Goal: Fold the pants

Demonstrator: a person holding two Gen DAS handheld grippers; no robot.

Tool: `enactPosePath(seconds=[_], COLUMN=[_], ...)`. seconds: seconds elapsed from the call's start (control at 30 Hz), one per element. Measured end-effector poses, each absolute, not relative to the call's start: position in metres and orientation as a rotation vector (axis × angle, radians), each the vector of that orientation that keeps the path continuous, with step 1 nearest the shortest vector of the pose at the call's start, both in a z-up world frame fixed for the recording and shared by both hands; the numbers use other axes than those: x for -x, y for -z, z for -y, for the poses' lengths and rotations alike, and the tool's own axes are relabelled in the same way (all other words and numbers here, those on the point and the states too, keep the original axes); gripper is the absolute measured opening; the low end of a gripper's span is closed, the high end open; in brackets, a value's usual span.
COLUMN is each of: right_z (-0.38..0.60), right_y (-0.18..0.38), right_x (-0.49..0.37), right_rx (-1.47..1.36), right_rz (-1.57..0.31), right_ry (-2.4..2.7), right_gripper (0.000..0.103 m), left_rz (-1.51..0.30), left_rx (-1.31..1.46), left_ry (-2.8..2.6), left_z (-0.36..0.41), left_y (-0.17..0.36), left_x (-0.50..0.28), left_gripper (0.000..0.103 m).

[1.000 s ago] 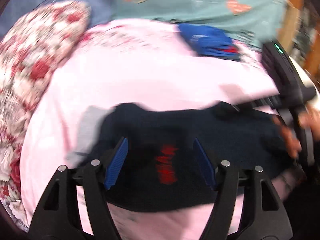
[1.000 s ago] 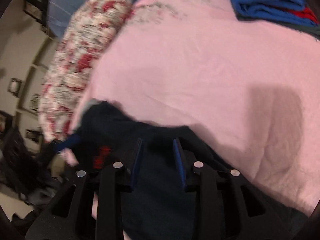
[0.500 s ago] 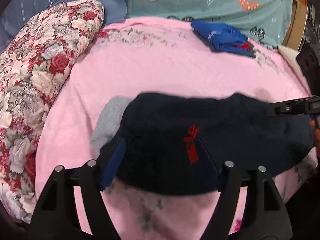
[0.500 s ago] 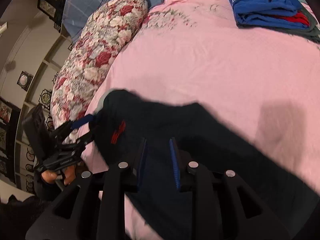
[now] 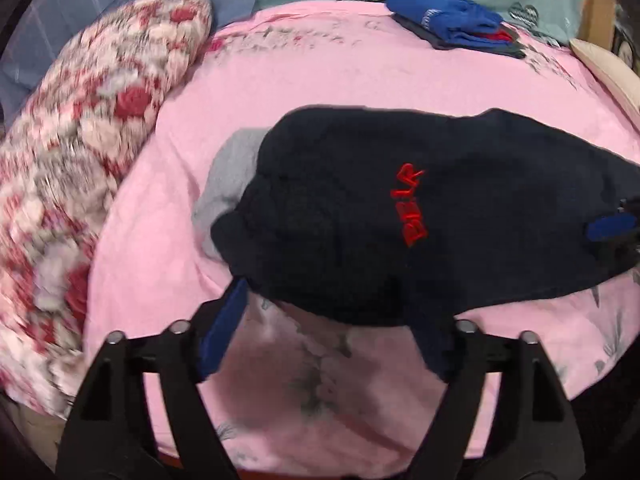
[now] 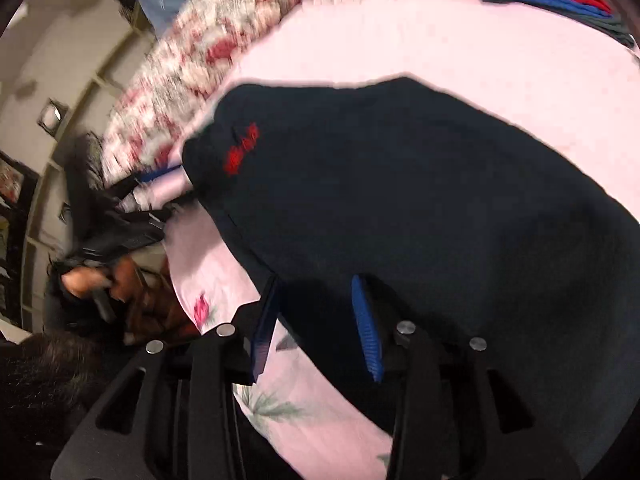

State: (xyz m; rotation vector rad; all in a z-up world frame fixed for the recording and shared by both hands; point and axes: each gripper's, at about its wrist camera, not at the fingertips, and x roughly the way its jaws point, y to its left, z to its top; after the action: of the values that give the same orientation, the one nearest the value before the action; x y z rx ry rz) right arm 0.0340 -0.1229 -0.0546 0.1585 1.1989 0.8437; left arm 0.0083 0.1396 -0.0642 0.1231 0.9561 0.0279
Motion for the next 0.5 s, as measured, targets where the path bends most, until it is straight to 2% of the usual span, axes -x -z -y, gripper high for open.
enactPosePath(seconds=[0.07,0.13,0.3,0.33,0.37,0.43,0.47,0.5], right_z=[0.130,0.150,0.274,0.312,0.337,0.392,0.418,0.437], right_y=[0.047,0.032,-0.006,-0.013,-0.016,-0.018,-0.014,-0.008], right_x=[-0.025,-0.016,0.016,0.029,0.040,0.061,0.073,0.079], right_rx=[-0.154,-0.184,-0.333,-0.340,-0.342,-0.352,-0.380,-0.414], right_rz=[-1.152,-1.088,-0.883,-0.837,-0.809,-0.756,-0.747,-0.756], right_ry=[-0.822,-0.808,-0.502,-0.366,-0.255,-0.030,0.076,0.119], right_gripper=[0.039,0.039,0.043,0.049,0.061,0.078,0.082,0.082], left_rz=[-0.946,-0.919,-0.775,-0.749,-0.723,-0.698,-0.703,-0.716], left_rx=[-0.085,-0.112,-0.103,-0.110,-0.118,-0.138,-0.144,-0.142], left_ry=[-0.052,-0.054,0.177,0.224,0.279,0.391,0.429,0.477], left_z=[-0.145,-0.134,-0.072,-0.057,-0.037,0.007,0.028,0.052], left_y=[0.062,0.051,-0.001,-0.008,-0.014,-0.018,-0.015,-0.010], left_x=[-0.007,0.000,0.018,0.019,0.018,0.012,0.007,-0.001], left_gripper=[0.091,0.083,0.084,0.085,0.085,0.085,0.085,0.085])
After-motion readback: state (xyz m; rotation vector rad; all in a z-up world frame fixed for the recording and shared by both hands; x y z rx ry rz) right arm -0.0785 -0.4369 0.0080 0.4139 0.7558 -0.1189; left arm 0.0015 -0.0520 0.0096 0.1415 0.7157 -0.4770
